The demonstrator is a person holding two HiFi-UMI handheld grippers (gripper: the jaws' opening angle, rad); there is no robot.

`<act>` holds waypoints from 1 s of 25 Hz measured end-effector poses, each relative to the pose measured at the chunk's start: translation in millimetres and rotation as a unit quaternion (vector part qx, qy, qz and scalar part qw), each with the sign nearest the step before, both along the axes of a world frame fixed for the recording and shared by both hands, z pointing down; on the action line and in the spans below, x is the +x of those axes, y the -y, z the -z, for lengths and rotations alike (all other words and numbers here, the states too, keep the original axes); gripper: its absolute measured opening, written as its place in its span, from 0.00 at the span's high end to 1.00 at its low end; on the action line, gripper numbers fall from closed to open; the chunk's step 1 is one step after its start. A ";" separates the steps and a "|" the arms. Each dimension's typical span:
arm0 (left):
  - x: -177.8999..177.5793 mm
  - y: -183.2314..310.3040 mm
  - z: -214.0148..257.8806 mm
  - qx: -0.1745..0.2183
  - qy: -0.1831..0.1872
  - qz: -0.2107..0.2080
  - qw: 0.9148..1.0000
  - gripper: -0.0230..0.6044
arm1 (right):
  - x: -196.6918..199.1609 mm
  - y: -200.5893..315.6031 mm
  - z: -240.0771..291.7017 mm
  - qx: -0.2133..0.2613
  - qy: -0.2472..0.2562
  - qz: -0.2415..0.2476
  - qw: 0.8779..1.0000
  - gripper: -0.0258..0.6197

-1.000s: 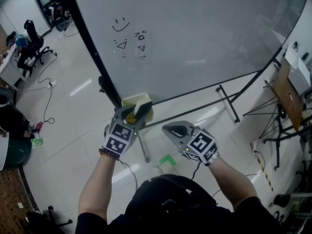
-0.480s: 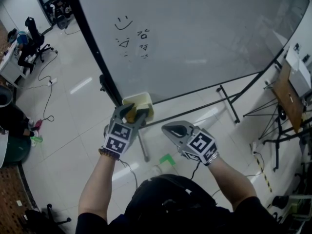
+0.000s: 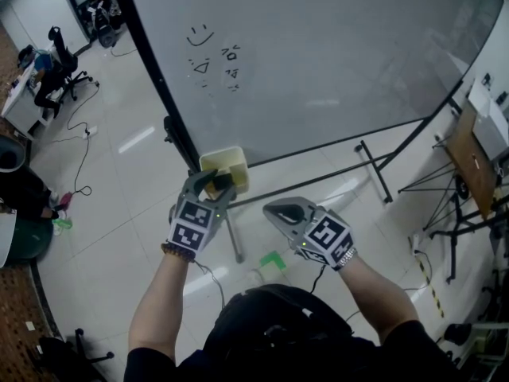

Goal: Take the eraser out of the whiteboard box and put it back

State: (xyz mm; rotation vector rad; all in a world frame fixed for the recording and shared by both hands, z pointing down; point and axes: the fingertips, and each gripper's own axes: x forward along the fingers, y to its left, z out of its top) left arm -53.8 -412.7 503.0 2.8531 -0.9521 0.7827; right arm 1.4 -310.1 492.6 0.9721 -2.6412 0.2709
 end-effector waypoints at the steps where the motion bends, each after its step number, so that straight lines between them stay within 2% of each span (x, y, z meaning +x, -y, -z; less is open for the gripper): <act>1: -0.2 -2.2 1.1 0.001 0.000 0.003 1.000 0.64 | 0.6 -2.3 1.0 0.001 0.000 0.001 1.000 0.92; 12: -0.2 -36.6 14.9 0.009 -0.012 0.041 0.999 0.64 | 7.8 -35.0 7.2 0.009 -0.009 0.012 1.000 0.92; 25: 5.0 -110.2 26.9 0.017 -0.013 0.085 0.996 0.64 | 23.2 -94.3 9.7 0.013 -0.014 0.009 1.000 0.92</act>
